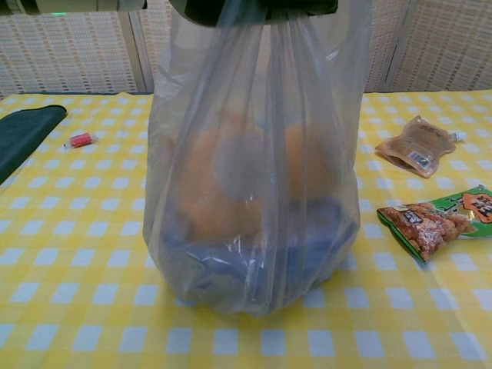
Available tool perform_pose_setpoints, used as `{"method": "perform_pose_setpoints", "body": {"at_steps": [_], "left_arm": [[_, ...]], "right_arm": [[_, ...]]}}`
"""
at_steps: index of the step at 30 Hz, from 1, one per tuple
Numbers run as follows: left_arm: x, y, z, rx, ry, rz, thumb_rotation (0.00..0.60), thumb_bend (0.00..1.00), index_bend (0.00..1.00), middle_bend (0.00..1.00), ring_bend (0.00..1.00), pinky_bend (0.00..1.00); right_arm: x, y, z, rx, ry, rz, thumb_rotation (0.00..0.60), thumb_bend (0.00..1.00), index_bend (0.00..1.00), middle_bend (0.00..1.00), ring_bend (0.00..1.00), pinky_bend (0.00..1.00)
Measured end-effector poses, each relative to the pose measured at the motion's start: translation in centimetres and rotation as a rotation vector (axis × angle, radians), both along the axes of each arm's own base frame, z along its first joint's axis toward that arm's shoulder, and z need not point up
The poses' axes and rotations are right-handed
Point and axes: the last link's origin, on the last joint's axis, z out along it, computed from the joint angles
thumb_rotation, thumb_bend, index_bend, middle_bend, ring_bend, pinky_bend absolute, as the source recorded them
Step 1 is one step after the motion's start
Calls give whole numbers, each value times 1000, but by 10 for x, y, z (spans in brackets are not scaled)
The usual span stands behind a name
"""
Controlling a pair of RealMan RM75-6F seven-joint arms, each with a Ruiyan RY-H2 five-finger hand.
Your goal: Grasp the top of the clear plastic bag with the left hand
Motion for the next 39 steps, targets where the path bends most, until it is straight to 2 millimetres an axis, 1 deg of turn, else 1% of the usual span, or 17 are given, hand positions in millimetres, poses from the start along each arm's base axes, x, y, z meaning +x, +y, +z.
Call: {"method": "perform_pose_setpoints", "body": {"at_steps": [5, 8, 14, 17, 21, 24, 27, 33, 36, 39], "left_arm": [[0, 1, 14, 30, -14, 17, 600, 988, 747, 955, 836, 1000], [3, 2, 27, 61, -18, 19, 600, 989, 747, 955, 836, 1000], [11, 12, 60, 114, -22, 51, 600, 990, 747, 955, 835, 1000], [20, 19, 82, 127, -58, 87, 600, 991, 747, 955, 835, 1000], [36, 29, 120, 149, -124, 138, 600, 992, 747, 955, 835, 1000], [49, 36, 145, 179, -152, 161, 600, 992, 747, 955, 835, 1000], [59, 41, 166, 221, -157, 180, 600, 992, 747, 955, 835, 1000], [65, 49, 190, 277, -154, 241, 600, 993, 747, 955, 835, 1000], [65, 51, 193, 306, -142, 242, 600, 992, 747, 955, 835, 1000], [62, 53, 189, 313, -130, 250, 600, 992, 747, 955, 835, 1000]], "right_arm": [[0, 3, 0, 10, 1, 1, 600, 240, 0, 0, 0, 0], [1, 4, 1, 6, -2, 5, 600, 240, 0, 0, 0, 0], [2, 4, 1, 1, -5, 15, 600, 240, 0, 0, 0, 0], [3, 3, -1, 13, -2, 19, 600, 241, 0, 0, 0, 0], [4, 2, -6, 30, 4, 15, 600, 240, 0, 0, 0, 0], [4, 1, -5, 22, 4, 15, 600, 240, 0, 0, 0, 0], [4, 1, -4, 12, 4, 8, 600, 240, 0, 0, 0, 0], [3, -2, -6, 14, 13, -3, 600, 240, 0, 0, 0, 0], [2, -3, -7, 14, 14, -7, 600, 240, 0, 0, 0, 0], [2, -3, -8, 15, 15, -9, 600, 239, 0, 0, 0, 0]]}}
